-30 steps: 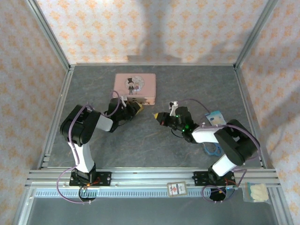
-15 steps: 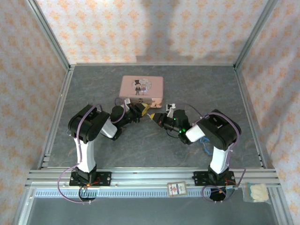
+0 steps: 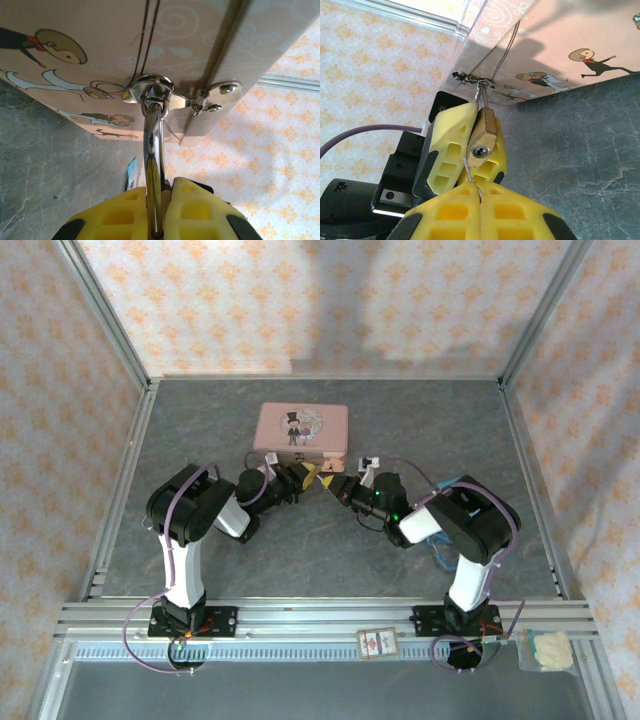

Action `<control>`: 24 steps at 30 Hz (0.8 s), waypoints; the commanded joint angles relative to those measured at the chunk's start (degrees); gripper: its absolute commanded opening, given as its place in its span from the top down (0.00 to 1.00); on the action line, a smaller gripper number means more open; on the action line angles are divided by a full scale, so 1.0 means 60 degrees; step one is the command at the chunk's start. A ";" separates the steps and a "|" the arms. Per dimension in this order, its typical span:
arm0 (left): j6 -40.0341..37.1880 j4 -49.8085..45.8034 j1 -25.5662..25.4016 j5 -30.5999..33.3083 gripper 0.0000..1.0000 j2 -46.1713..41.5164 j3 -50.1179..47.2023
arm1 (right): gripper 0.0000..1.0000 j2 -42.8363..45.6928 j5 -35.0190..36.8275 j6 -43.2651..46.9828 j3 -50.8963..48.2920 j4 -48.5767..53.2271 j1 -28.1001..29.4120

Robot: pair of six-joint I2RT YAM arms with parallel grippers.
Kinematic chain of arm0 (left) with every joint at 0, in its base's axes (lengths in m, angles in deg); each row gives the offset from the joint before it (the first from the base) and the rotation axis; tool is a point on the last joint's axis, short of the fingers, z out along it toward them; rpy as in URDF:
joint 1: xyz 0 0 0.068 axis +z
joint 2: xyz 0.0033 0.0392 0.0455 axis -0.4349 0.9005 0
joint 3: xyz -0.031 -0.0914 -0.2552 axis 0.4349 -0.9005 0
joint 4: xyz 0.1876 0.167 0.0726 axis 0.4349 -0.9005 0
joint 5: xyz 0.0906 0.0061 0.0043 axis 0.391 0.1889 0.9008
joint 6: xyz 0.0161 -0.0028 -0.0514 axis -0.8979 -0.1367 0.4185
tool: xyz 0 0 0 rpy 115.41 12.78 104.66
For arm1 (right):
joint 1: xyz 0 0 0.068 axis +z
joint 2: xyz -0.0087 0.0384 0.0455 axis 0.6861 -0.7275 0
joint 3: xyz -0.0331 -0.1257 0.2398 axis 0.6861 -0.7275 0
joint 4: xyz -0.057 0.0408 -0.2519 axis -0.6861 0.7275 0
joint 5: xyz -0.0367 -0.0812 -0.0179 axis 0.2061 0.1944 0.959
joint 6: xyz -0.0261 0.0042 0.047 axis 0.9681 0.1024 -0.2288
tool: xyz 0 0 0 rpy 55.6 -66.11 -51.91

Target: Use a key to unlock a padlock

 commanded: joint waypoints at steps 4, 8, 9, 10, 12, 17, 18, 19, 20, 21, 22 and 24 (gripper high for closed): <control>-0.0366 0.0773 -0.0141 0.0159 1.00 -0.0424 -0.0035 | 1.00 -0.0107 0.0135 0.0121 0.0115 -0.0073 -0.0053; -0.0424 0.0658 -0.0157 0.0171 1.00 -0.0515 -0.0034 | 1.00 -0.0125 0.0216 0.0142 0.0130 -0.0031 -0.0055; -0.0439 0.0610 -0.0157 0.0182 1.00 -0.0532 -0.0032 | 1.00 -0.0111 0.0225 0.0149 0.0130 -0.0030 -0.0059; -0.0443 0.0591 -0.0149 0.0199 1.00 -0.0536 -0.0048 | 1.00 -0.0094 0.0234 0.0131 0.0116 -0.0025 -0.0070; -0.0443 0.0589 -0.0147 0.0229 1.00 -0.0510 -0.0051 | 1.00 0.0004 0.0281 0.0135 0.0018 -0.0010 -0.0091; -0.0410 0.0661 -0.0167 0.0189 1.00 -0.0448 -0.0056 | 1.00 0.0263 0.0498 0.0229 -0.0221 0.0201 -0.0106; -0.0397 0.0665 -0.0180 0.0159 1.00 -0.0473 -0.0059 | 1.00 0.0246 0.0501 0.0216 -0.0201 0.0214 -0.0099; -0.0412 0.0618 -0.0197 0.0156 1.00 -0.0487 -0.0052 | 1.00 0.0183 0.0487 0.0207 -0.0136 0.0189 -0.0107; -0.0426 0.0577 -0.0206 0.0156 1.00 -0.0502 -0.0066 | 1.00 0.0113 0.0429 0.0174 -0.0076 0.0118 -0.0107; -0.0454 0.0547 -0.0221 0.0147 1.00 -0.0530 -0.0079 | 1.00 0.0001 0.0387 0.0123 -0.0039 0.0011 -0.0107; -0.0464 0.0527 -0.0217 0.0156 1.00 -0.0534 -0.0095 | 1.00 -0.0080 0.0322 0.0073 0.0041 -0.0091 -0.0107; -0.0494 0.0474 -0.0249 0.0158 1.00 -0.0532 -0.0110 | 1.00 -0.0202 0.0202 0.0019 0.0154 -0.0236 -0.0094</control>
